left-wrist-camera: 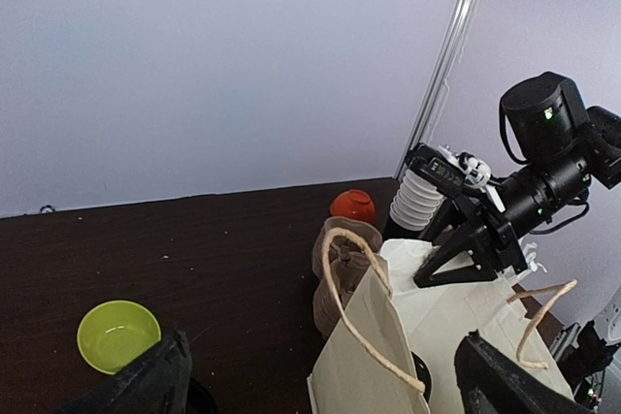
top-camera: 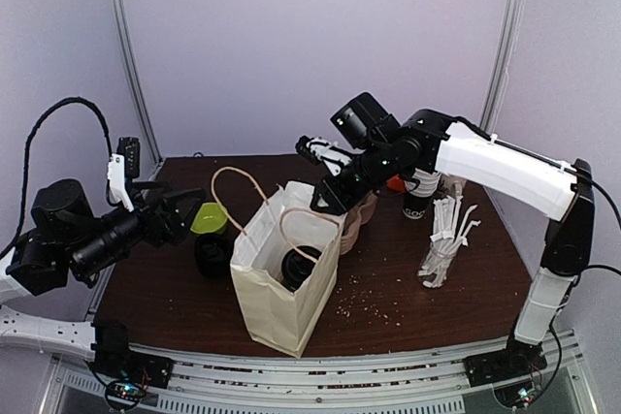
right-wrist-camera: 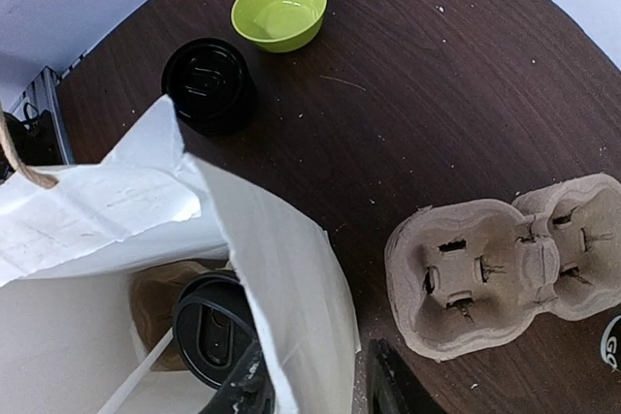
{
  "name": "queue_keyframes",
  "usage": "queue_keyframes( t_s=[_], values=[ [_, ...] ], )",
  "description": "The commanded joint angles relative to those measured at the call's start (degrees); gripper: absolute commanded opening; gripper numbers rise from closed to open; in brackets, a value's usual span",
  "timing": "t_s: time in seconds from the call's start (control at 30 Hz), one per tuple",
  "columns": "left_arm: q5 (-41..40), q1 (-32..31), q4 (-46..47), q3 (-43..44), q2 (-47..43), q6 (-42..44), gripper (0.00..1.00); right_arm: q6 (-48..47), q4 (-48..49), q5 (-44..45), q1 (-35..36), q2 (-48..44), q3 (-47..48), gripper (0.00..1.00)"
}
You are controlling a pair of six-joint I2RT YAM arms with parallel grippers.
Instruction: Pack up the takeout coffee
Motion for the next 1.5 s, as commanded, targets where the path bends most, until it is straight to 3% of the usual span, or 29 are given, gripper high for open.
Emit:
queue_keyframes(
  t_s=[0.0,0.4,0.63,1.1,1.47],
  values=[
    [-0.88,0.42,0.77,-0.94,-1.15,0.35,0.98,-2.01,-1.32,2.35,1.69,-0.80,1.58,0.27],
    [-0.98,0.42,0.41,-0.44,-1.07,0.26,0.98,-4.33,-1.87,7.76,6.30,-4.42,1.17,0.00],
    [-2.13,0.42,0.41,0.04,-1.16,0.43,0.98,-5.64,-0.44,12.23,9.29,-7.03,0.02,0.00],
    [-8.41,0.42,1.05,1.25,-5.50,1.94,0.98,-9.58,13.36,18.38,14.03,-17.97,-13.75,0.00],
    [-10.42,0.42,0.51,0.49,-4.81,2.75,0.98,-10.94,8.16,23.55,18.96,-13.80,-10.35,0.00]
  ],
)
